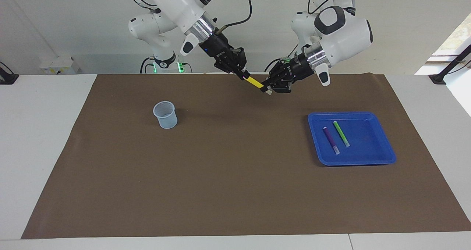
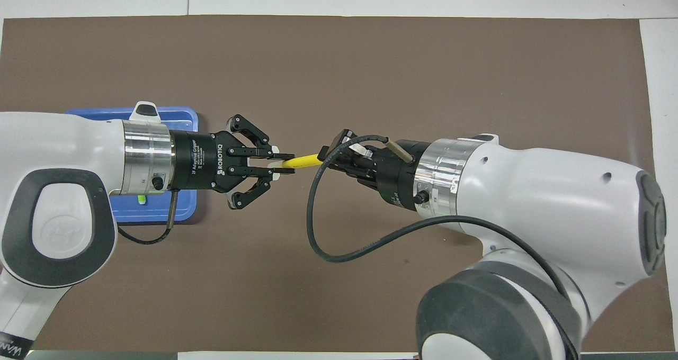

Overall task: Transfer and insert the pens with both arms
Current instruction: 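Grasp the yellow pen tip with the right gripper, open the left gripper, then carry the yellow pen with the right gripper into the clear cup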

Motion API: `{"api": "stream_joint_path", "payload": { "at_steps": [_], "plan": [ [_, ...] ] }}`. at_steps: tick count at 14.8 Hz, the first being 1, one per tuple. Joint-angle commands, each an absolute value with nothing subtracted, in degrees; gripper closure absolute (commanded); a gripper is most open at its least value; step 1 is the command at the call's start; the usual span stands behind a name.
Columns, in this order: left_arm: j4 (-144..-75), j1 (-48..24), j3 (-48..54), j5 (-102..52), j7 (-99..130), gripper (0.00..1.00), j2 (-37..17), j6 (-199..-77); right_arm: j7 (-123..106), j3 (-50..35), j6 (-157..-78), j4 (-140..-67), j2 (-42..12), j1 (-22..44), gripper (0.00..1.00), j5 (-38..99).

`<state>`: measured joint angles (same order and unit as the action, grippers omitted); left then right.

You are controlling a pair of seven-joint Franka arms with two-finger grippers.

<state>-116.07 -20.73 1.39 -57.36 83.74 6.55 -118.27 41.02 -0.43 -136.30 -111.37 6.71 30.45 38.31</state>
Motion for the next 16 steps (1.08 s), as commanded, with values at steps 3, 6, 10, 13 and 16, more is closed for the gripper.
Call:
{"api": "stream_joint_path", "payload": {
  "at_steps": [3, 6, 10, 13, 16],
  "plan": [
    [-117.86, -21.89, 0.88, -58.36, 85.43, 0.00, 9.58, -119.71, 37.45, -0.44, -134.66, -112.33, 7.12, 26.99, 0.89, 36.92],
    [-117.86, -21.62, 0.79, -58.18, 85.34, 0.00, 9.58, -119.71, 32.71, -0.44, -127.56, -111.10, 7.12, 23.13, 0.89, 31.31],
    [-117.86, -19.79, 0.62, -57.31, 81.67, 0.00, 9.40, -119.80, 18.68, -0.09, -110.26, -107.77, 7.56, 14.35, 0.89, 21.99],
    [-117.86, -16.09, 0.62, -51.96, 77.61, 0.00, 9.40, -118.48, 6.90, 0.00, -101.80, -106.35, 7.56, 8.98, 0.89, 11.12],
    [-119.35, -15.03, 0.62, -41.44, 76.65, 0.00, 8.79, -118.57, -2.80, 0.00, -98.27, -108.27, 8.78, 6.16, 0.89, 2.48]
  ]
}}
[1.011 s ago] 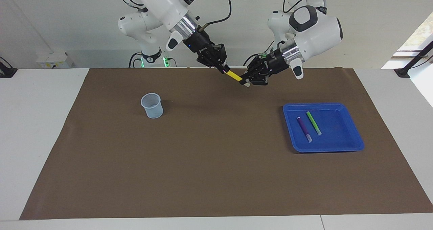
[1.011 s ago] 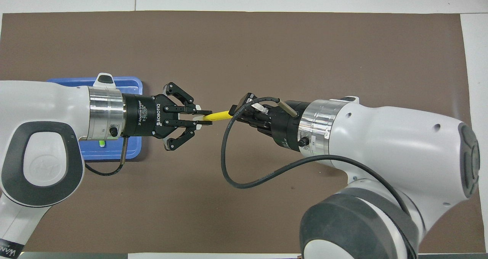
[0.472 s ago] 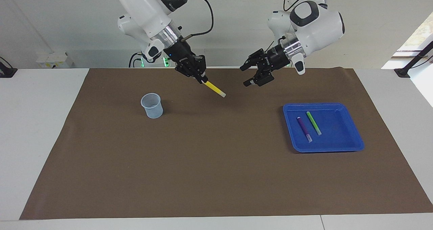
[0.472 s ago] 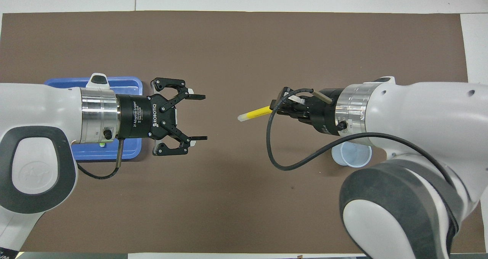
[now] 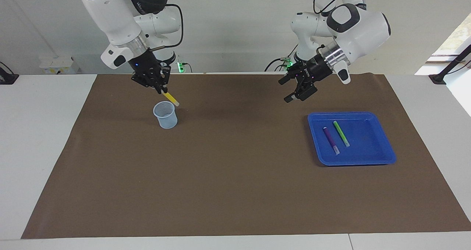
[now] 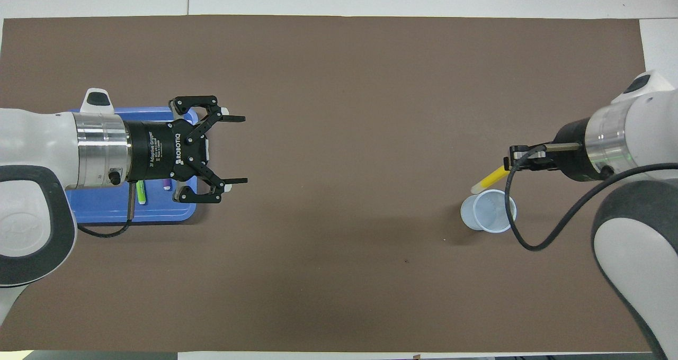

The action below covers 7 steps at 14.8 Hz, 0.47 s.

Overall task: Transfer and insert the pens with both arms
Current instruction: 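Carry the yellow pen with the right gripper into the clear cup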

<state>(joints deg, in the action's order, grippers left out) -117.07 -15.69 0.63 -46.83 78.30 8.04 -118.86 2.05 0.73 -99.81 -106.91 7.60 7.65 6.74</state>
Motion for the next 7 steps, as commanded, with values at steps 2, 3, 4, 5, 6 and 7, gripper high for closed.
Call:
{"api": "stream_joint_path", "payload": {
  "at_steps": [2, 3, 4, 5, 6, 7],
  "plan": [
    [-120.67, -13.11, 0.62, -36.84, 71.05, 0.00, 8.26, -117.34, -5.09, 0.00, -99.13, -110.82, 9.93, 4.23, 0.89, 2.29],
    [-121.11, -11.96, 0.62, -35.70, 66.84, 0.00, 8.09, -116.46, -5.45, 0.00, -99.58, -111.70, 10.02, 3.87, 0.89, 2.29],
    [-121.72, -10.65, 0.62, -33.68, 61.75, 0.00, 7.74, -115.93, -5.28, 0.00, -100.19, -112.40, 10.19, 3.87, 0.89, 2.29],
    [-122.77, -10.20, 0.62, -30.27, 56.65, 0.00, 6.86, -116.19, -5.19, -0.09, -101.24, -113.28, 10.46, 4.04, 0.89, 2.29],
    [-123.22, -9.41, 0.62, -26.84, 52.25, 0.00, 6.25, -116.63, -5.10, -0.09, -102.38, -114.25, 10.89, 4.13, 0.89, 2.29],
    [-123.22, -7.23, 0.62, -24.72, 48.20, 0.00, 4.94, -116.80, -5.01, -0.09, -103.78, -115.13, 11.16, 4.30, 0.89, 2.29]
  ]
}}
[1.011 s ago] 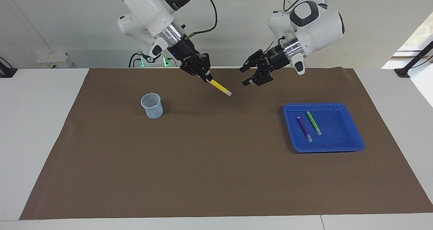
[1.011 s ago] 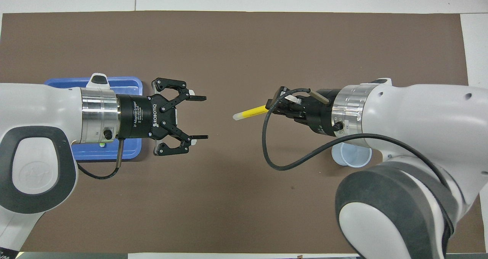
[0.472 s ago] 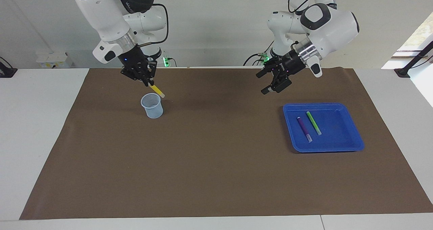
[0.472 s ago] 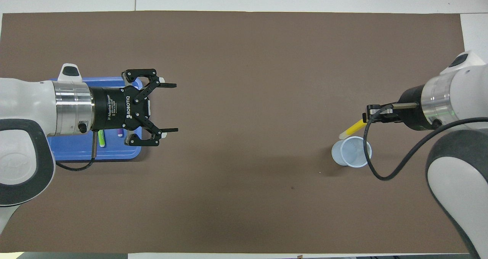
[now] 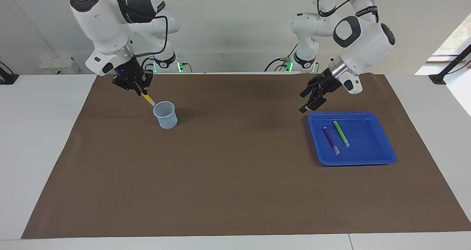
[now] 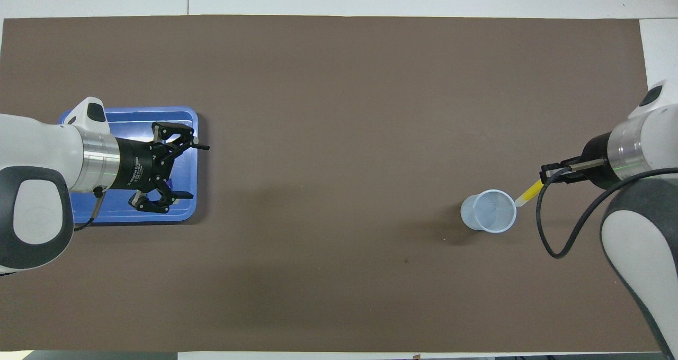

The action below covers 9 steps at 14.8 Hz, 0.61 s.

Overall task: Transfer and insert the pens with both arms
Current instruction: 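Carry the yellow pen with the right gripper into the clear cup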

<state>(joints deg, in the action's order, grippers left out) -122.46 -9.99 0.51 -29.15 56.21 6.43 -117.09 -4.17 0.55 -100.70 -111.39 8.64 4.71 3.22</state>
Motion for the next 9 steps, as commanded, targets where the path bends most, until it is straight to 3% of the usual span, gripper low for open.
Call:
{"api": "stream_joint_path", "payload": {
  "at_steps": [1, 9],
  "plan": [
    [-123.22, -5.73, 0.62, -23.13, 44.42, 0.00, 4.23, -117.24, -5.01, -0.17, -104.49, -115.57, 11.16, 4.39, 0.89, 2.29],
    [-121.91, 3.51, 0.62, -9.41, 8.82, 0.00, -5.00, -129.71, -4.66, -0.26, -107.58, -120.58, 11.78, 5.98, 0.88, 2.46]
  ]
}}
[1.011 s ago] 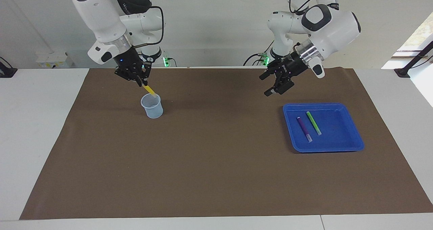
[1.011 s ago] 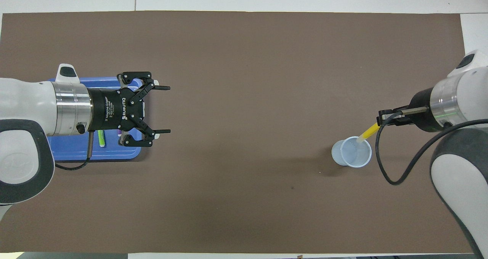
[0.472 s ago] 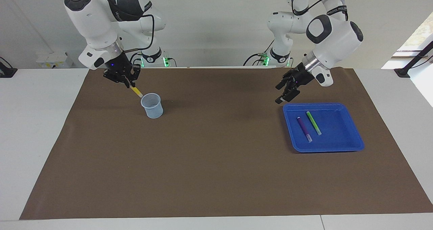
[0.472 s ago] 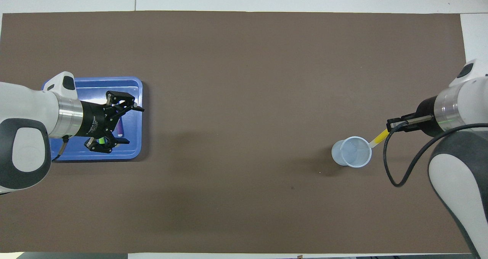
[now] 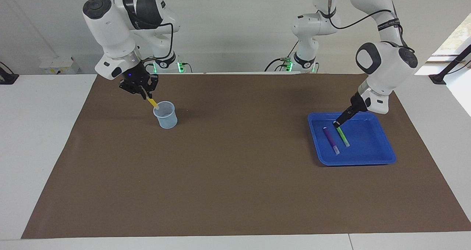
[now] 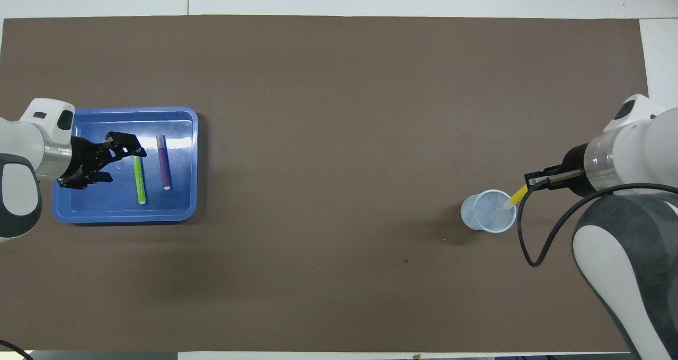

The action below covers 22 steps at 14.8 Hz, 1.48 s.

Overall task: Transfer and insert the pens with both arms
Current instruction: 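Carry the yellow pen with the right gripper into the clear cup, then grasp the green pen with the left gripper while the right gripper returns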

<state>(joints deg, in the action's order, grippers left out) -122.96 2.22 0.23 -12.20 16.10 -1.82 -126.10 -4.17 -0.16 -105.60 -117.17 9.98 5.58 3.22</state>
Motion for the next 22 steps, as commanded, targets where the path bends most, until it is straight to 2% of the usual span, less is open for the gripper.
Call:
{"api": "stream_joint_path", "payload": {
  "at_steps": [1, 5, 7, 8, 9, 11, 13, 15, 18, 22],
  "plan": [
    [-121.03, 3.52, 0.62, -8.19, 5.74, 0.00, -6.66, -130.51, -4.66, -0.26, -108.45, -121.46, 11.86, 6.67, 0.88, 2.46],
    [-119.79, 3.43, 0.62, -2.46, -2.63, 0.00, -11.24, -131.92, -5.01, -0.18, -110.56, -123.48, 11.78, 6.86, 0.86, 2.46],
    [-119.79, 2.82, 0.62, -2.11, -2.81, 0.00, -12.13, -131.92, -5.01, -0.18, -112.06, -124.36, 11.78, 6.86, 0.70, 2.46],
    [-119.71, 2.55, 0.62, -2.11, -2.81, 0.02, -12.65, -131.84, -4.84, -0.26, -112.32, -124.63, 11.78, 6.94, 0.62, 2.46],
    [-119.71, 2.55, 0.62, -2.11, -2.90, 0.06, -13.27, -131.75, -4.83, -0.26, -112.32, -124.63, 11.78, 6.94, 0.50, 2.46],
    [-119.71, 2.55, 0.62, -1.93, -2.90, 0.11, -13.53, -131.40, -4.92, -0.18, -111.97, -124.10, 11.43, 6.59, 0.14, 2.46],
    [-119.71, 2.55, 0.70, -0.97, -2.90, 0.22, -13.62, -131.13, -4.83, -0.26, -111.45, -122.71, 11.16, 6.68, 0.03, 2.98],
    [-119.71, 2.55, 0.70, -0.97, -2.90, 0.37, -13.71, -130.96, -4.75, -0.35, -111.18, -120.51, 11.16, 6.94, 0.00, 4.12],
    [-119.88, 2.55, 0.70, -0.97, -2.90, 0.51, -13.71, -130.96, -1.25, -0.35, -111.44, -117.87, 10.81, 6.94, 0.00, 15.43],
    [-120.23, 2.55, 0.70, -0.97, -2.90, 0.63, -13.71, -130.96, 13.15, -1.93, -113.46, -116.20, 10.02, 7.82, 0.00, 28.89]
  ]
}}
